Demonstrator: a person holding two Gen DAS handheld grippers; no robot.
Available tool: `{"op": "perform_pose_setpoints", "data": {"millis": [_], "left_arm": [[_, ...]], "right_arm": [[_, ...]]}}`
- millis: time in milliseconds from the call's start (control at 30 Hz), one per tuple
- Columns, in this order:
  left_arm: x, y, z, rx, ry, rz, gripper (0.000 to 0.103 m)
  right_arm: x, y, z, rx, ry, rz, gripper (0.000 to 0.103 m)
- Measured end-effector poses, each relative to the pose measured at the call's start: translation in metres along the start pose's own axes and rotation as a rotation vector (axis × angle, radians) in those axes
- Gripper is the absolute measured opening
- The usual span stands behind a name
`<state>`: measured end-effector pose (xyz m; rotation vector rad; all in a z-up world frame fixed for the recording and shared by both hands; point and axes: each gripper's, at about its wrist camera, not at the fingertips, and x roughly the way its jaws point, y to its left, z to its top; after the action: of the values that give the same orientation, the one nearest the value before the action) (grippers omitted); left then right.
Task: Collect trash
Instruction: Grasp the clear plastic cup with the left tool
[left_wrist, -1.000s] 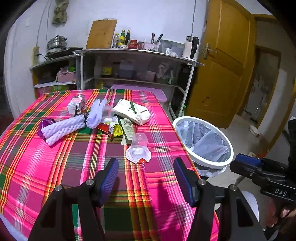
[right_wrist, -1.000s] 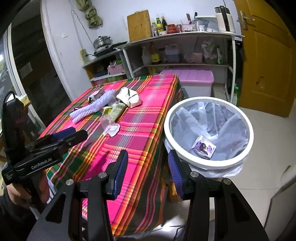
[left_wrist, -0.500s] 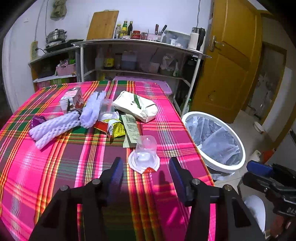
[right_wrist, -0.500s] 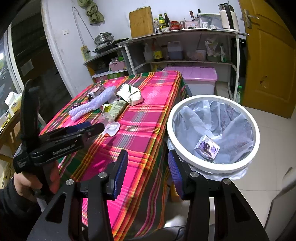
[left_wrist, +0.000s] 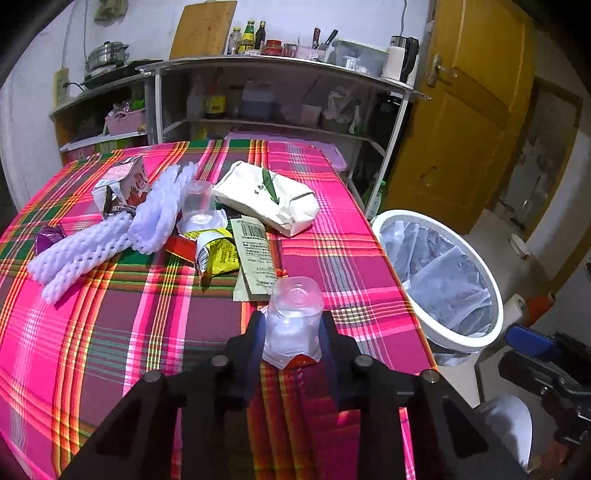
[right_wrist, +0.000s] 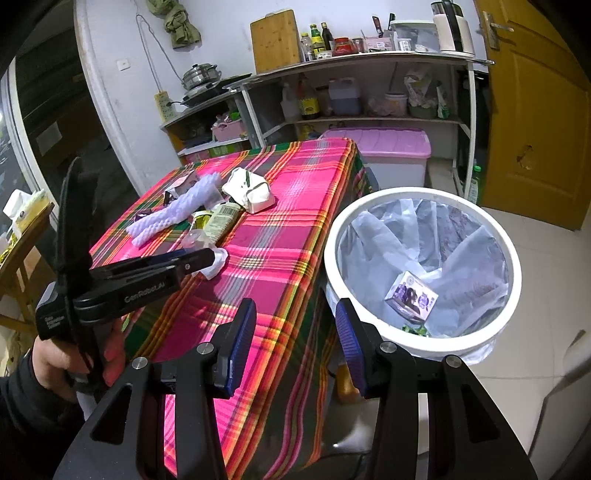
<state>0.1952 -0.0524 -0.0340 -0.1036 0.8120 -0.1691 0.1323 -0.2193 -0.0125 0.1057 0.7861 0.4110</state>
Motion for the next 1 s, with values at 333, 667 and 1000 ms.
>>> {"op": "perform_pose_setpoints", "data": {"millis": [333, 667, 1000], "left_arm": [[-0.035, 0.013, -0.009, -0.028, -0.055, -0.009, 0.029], [-0.064, 0.041, -0.019, -0.058, -0.101, 0.028, 0.029], [-0.069, 0.079, -0.024, -0.119, -0.111, 0.042, 0.029]], "right_arm": [[0.006, 0.015, 0.014, -0.030, 0.003, 0.014, 0.046], [0.041, 0.055, 0.039, -0.113, 0.055, 0.084, 0.039], [0.093, 0.084, 0.064, -0.145, 0.135, 0.116, 0.037]]}}
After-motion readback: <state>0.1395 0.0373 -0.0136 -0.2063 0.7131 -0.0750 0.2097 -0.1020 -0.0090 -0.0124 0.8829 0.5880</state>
